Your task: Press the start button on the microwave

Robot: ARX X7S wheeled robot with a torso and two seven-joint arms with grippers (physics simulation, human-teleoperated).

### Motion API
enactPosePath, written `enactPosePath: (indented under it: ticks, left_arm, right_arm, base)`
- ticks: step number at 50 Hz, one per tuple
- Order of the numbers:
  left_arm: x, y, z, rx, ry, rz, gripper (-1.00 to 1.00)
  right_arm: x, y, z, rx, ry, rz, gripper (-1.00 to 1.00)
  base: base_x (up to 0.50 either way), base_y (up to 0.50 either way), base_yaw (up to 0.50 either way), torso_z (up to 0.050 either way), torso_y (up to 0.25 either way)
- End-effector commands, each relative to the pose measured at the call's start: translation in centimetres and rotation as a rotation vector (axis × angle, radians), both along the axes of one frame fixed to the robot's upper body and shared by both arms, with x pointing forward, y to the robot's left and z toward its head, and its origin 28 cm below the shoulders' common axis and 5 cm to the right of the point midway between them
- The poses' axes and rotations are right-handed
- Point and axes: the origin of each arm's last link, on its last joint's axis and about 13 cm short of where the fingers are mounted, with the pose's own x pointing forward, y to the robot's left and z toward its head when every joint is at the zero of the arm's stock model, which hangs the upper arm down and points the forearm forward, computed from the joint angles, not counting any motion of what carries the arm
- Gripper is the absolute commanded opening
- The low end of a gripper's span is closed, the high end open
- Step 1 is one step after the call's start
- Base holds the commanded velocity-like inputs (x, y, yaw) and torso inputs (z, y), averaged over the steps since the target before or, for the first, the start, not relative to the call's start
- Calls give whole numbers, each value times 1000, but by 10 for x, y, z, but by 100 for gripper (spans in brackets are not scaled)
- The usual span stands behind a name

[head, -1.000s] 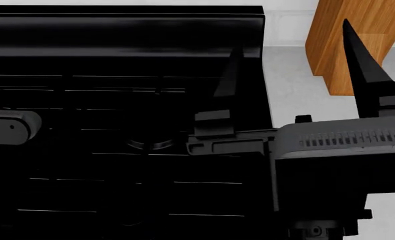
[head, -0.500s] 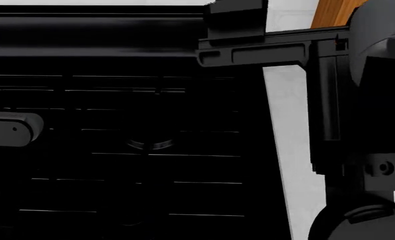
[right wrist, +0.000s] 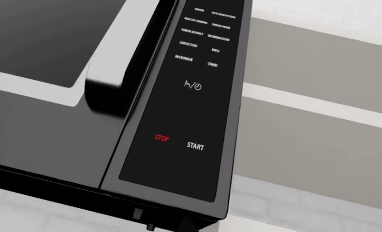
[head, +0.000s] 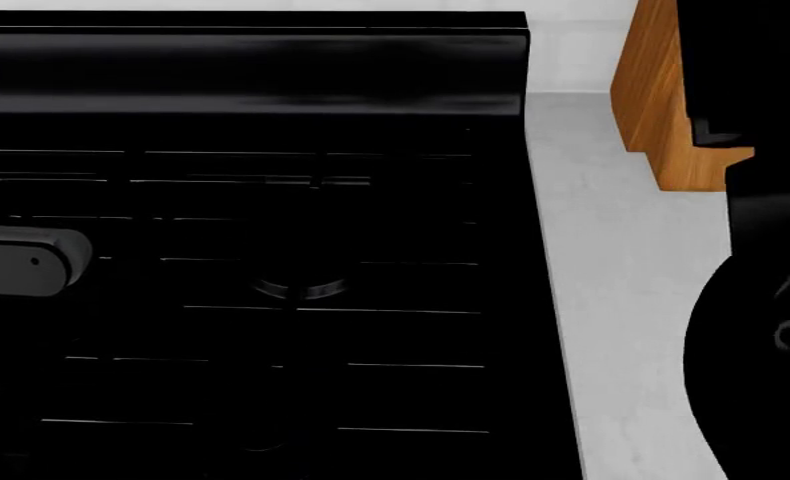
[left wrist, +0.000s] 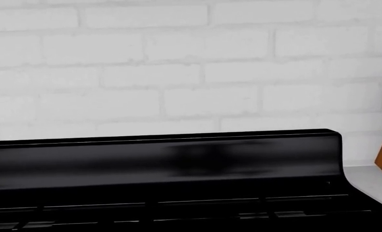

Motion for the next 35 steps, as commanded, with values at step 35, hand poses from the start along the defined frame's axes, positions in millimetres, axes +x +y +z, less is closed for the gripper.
enactPosePath:
  ticks: [35]
  left_arm:
    - [1,2,-1,12,-17,4,100]
  right_arm:
    - [8,-6,81,10,123,0,-100]
  base:
    - [0,0,0,0,0]
